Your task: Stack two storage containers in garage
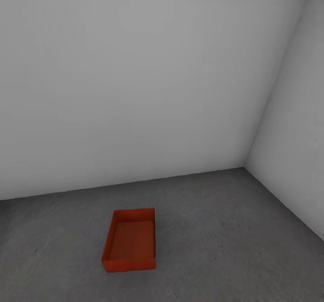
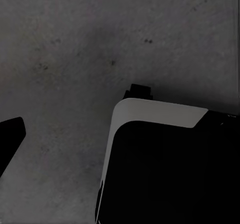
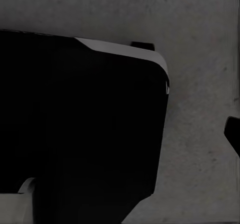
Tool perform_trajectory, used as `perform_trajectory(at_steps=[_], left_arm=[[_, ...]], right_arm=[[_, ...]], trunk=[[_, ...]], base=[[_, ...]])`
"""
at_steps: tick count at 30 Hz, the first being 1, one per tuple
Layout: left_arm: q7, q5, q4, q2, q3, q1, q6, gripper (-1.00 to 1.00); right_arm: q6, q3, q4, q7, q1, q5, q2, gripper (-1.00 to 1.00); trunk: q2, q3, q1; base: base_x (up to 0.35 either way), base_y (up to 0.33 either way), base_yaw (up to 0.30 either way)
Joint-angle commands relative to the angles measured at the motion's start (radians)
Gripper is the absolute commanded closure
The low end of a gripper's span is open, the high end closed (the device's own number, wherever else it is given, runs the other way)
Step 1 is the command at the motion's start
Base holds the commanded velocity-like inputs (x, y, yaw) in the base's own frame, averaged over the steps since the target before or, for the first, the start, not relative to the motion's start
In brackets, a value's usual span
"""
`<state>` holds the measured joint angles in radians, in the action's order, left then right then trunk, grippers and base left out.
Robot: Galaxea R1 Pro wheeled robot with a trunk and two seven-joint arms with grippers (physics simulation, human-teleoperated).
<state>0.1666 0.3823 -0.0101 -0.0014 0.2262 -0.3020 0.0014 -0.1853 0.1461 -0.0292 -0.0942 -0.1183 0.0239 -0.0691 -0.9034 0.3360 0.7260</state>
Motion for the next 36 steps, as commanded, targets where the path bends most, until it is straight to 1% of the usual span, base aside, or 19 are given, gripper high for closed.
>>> perform_trajectory(at_steps=[1,10,14,15,17,18,25,36], left_arm=[[0.004,0.009,-0.001,0.000,0.009,0.000,0.000,-1.00],[0.004,0.009,-0.001,0.000,0.009,0.000,0.000,-1.00],[0.004,0.009,-0.001,0.000,0.009,0.000,0.000,-1.00],[0.004,0.009,-0.001,0.000,0.009,0.000,0.000,-1.00],[0.004,0.009,-0.001,0.000,0.009,0.000,0.000,-1.00],[0.004,0.009,-0.001,0.000,0.009,0.000,0.000,-1.00],[0.004,0.008,-0.001,0.000,0.009,0.000,0.000,-1.00],[0.004,0.008,-0.001,0.000,0.009,0.000,0.000,-1.00]], right_arm=[[-0.005,0.008,-0.003,-0.005,-0.001,0.002,0.000,-1.00],[-0.002,0.008,-0.003,-0.005,-0.001,0.008,0.010,-1.00],[-0.002,0.006,-0.003,-0.002,-0.001,0.010,0.022,-1.00],[-0.003,0.002,-0.003,-0.001,-0.001,0.014,0.038,-1.00],[-0.004,0.000,-0.003,0.001,-0.001,0.016,0.050,-1.00],[-0.005,-0.001,-0.003,0.004,-0.001,0.017,0.060,-1.00],[-0.003,-0.002,-0.004,0.005,-0.001,0.018,0.064,-1.00],[-0.003,-0.002,-0.005,0.007,-0.001,0.016,0.064,-1.00]], trunk=[[-0.001,0.000,0.000],[-0.001,-0.011,0.000],[-0.001,-0.015,0.000],[-0.001,-0.016,0.000],[-0.001,-0.017,0.000],[-0.001,-0.018,0.000],[-0.001,-0.024,0.000],[-0.001,-0.035,0.000]], base=[[0.000,0.000,-0.200],[0.000,0.000,-0.200],[0.000,0.000,-0.162],[0.000,0.000,-0.119],[0.000,0.000,-0.114],[0.000,0.000,-0.109],[0.000,0.000,-0.080],[0.000,0.000,-0.007]])
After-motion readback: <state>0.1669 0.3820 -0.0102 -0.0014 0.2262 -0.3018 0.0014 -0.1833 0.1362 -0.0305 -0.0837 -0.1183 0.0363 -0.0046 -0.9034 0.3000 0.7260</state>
